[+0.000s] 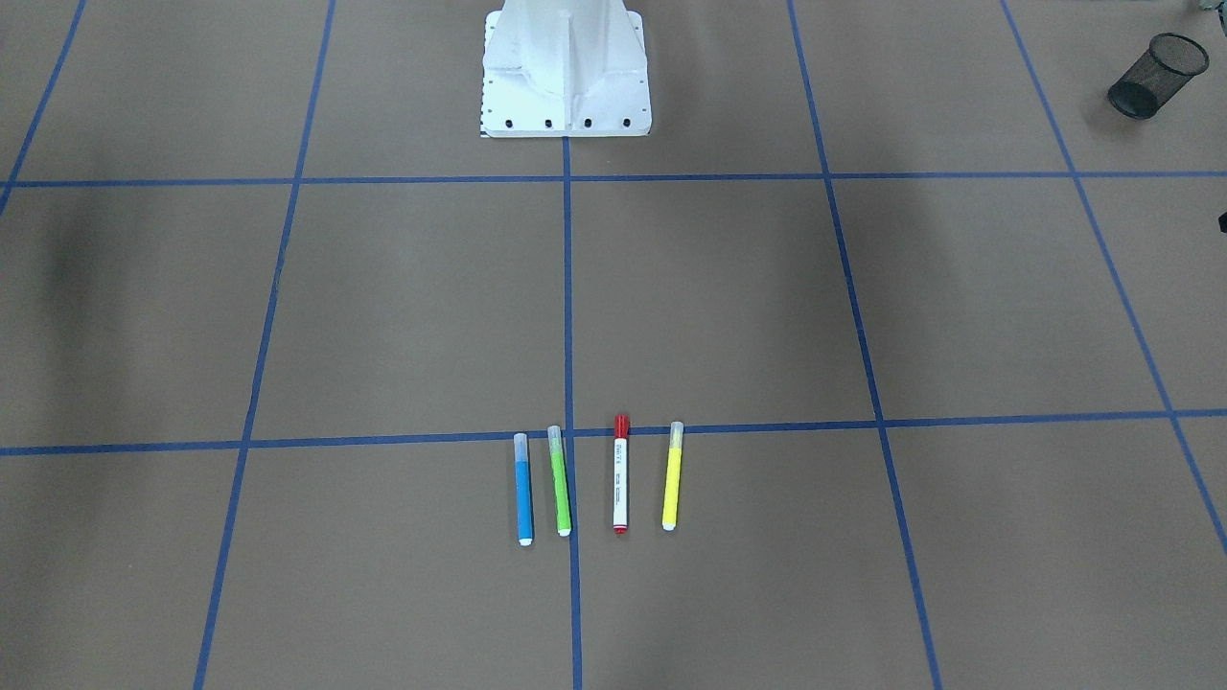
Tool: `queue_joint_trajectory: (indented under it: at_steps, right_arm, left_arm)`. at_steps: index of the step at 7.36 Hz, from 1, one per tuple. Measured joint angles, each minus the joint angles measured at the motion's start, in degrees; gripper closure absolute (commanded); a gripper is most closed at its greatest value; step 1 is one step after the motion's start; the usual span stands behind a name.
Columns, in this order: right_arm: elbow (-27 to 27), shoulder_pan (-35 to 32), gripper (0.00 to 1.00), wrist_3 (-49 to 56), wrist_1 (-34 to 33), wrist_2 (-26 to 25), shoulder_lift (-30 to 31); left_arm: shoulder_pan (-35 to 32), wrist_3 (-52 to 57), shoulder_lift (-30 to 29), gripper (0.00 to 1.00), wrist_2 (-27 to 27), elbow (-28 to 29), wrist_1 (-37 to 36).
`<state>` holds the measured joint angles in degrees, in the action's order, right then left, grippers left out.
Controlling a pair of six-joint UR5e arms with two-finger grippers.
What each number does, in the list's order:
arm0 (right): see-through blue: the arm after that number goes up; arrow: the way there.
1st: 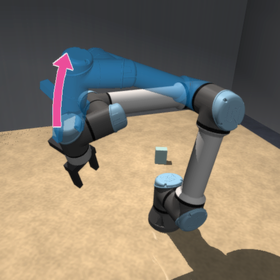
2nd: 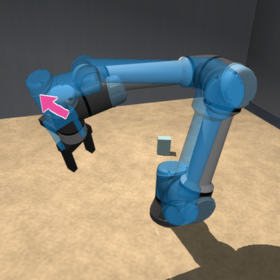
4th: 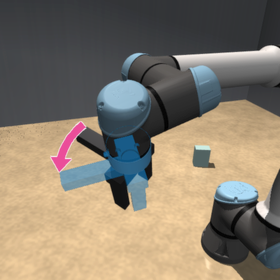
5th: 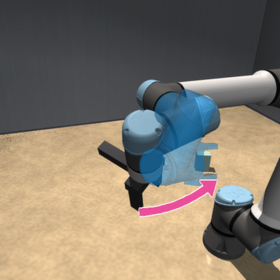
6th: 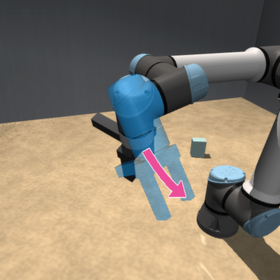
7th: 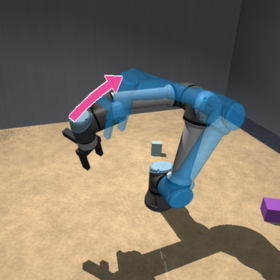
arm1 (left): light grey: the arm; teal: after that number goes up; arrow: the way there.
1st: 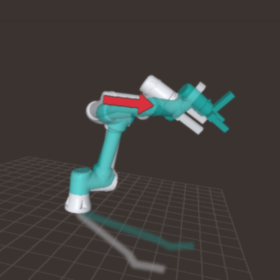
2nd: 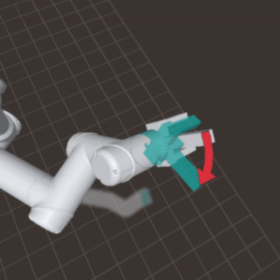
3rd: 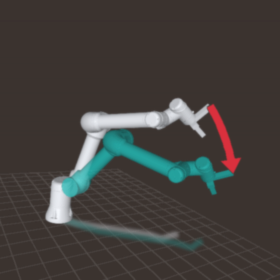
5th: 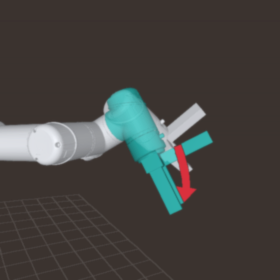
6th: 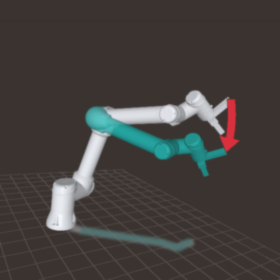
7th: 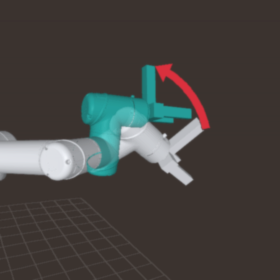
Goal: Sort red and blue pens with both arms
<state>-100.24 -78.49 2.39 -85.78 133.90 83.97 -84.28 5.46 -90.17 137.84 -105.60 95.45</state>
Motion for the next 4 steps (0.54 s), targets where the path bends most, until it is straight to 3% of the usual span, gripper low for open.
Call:
queue_joint_trajectory:
  at_steps: [4]
  right_arm:
    - [0.29,8.89,0.00,-15.63,0.31,-0.52,-8.82]
  left_arm:
    - [11.29,-19.62,-10.97,0.00,-0.38,0.44,-0.18]
